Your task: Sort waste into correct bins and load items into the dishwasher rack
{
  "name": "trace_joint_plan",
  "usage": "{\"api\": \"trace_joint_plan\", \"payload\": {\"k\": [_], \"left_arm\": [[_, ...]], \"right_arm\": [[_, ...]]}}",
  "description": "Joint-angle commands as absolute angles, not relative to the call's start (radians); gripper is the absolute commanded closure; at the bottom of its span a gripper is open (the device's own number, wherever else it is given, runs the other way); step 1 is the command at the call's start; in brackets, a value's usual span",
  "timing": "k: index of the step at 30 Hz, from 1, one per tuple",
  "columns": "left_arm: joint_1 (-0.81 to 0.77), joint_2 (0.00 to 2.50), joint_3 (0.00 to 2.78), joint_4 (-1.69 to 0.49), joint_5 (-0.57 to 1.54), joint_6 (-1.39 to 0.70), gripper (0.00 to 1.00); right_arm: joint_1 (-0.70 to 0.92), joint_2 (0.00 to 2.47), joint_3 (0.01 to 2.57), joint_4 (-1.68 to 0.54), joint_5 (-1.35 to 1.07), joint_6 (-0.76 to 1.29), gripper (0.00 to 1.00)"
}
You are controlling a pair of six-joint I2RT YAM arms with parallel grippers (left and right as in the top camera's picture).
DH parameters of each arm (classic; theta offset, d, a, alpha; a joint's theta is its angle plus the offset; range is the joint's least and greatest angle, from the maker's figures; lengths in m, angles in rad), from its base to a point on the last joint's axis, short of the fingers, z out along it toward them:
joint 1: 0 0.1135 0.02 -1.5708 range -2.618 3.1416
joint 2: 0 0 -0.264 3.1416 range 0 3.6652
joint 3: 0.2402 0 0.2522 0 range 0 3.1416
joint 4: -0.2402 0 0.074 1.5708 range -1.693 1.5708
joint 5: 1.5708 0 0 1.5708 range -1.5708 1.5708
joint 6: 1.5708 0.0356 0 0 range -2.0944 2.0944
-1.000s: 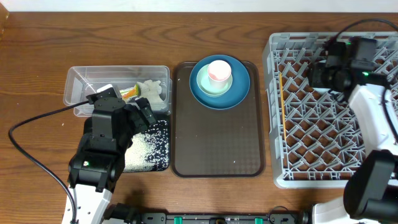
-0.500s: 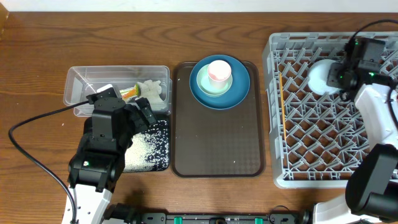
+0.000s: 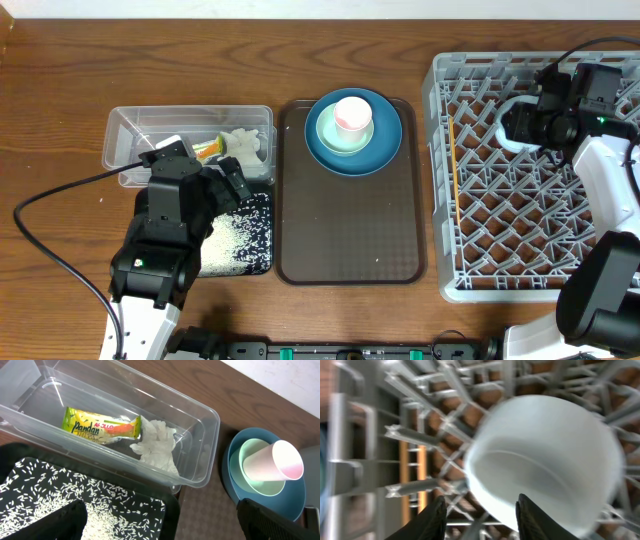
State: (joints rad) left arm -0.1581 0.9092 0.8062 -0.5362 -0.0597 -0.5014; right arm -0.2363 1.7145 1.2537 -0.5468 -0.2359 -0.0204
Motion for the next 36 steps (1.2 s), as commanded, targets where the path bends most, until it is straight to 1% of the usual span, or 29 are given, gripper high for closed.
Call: {"api": "trace_joint_plan", "payload": {"k": [1,3,7,11,14,16,17,20,21,22,23,24,26,27,33,36], "left_arm": [[-0.154,0.909,0.802,-0.538,-0.080,-0.510,0.02],[-0.154,0.909,0.802,-0.538,-0.080,-0.510,0.02],[-0.154,0.909,0.802,-0.538,-0.080,-0.510,0.02],[-0.154,0.909,0.802,-0.538,-0.079,-0.510,0.02],[-0.154,0.909,0.802,-0.538,-0.079,-0.510,0.02],[-0.154,0.909,0.802,-0.538,-0.080,-0.510,0.02],[-0.154,0.909,0.802,-0.538,-0.080,-0.510,0.02],[-0.154,0.909,0.802,-0.538,-0.079,-0.510,0.02],[-0.154,0.909,0.802,-0.538,-0.079,-0.510,0.02],[-0.154,0.909,0.802,-0.538,-0.080,-0.510,0.02],[-0.154,0.909,0.802,-0.538,-0.080,-0.510,0.02],[-0.154,0.909,0.802,-0.538,-0.079,-0.510,0.02],[-0.154,0.909,0.802,-0.538,-0.080,-0.510,0.02],[-0.154,0.909,0.802,-0.538,-0.080,-0.510,0.02],[-0.154,0.909,0.802,-0.538,-0.079,-0.510,0.02],[-0.154,0.909,0.802,-0.538,-0.079,-0.510,0.02]], "right_arm": [[-0.236,1.721,1.231,-0.533,-0.027,-0.031,0.58],[-0.236,1.721,1.214,-0.488,0.028,-0.030,0.57],[-0.243,1.721,1.207,-0.369,0.036,0.021,0.55],[-0.243,1.721,1.207,-0.294,0.033,0.029,0.49],[-0.243,1.721,1.208,-0.276,0.002,0.028,0.40],[-0.242,1.719,1.210,-0.281,-0.080,0.028,0.36],[-0.242,1.716,1.210,-0.288,-0.146,0.028,0.36],[-0.242,1.709,1.210,-0.304,-0.374,0.029,0.34],[-0.242,1.709,1.210,-0.311,-0.481,0.030,0.32],[-0.242,1.709,1.210,-0.320,-0.565,0.030,0.28],[-0.241,1.709,1.209,-0.340,-0.677,0.030,0.22],[-0.239,1.709,1.209,-0.353,-0.727,0.030,0.20],[-0.232,1.709,1.209,-0.388,-0.824,0.029,0.09],[-0.229,1.709,1.209,-0.395,-0.866,0.030,0.01],[-0.184,1.709,1.209,-0.511,-1.008,0.029,0.01],[-0.138,1.709,1.209,-0.525,-1.001,0.029,0.01]]}}
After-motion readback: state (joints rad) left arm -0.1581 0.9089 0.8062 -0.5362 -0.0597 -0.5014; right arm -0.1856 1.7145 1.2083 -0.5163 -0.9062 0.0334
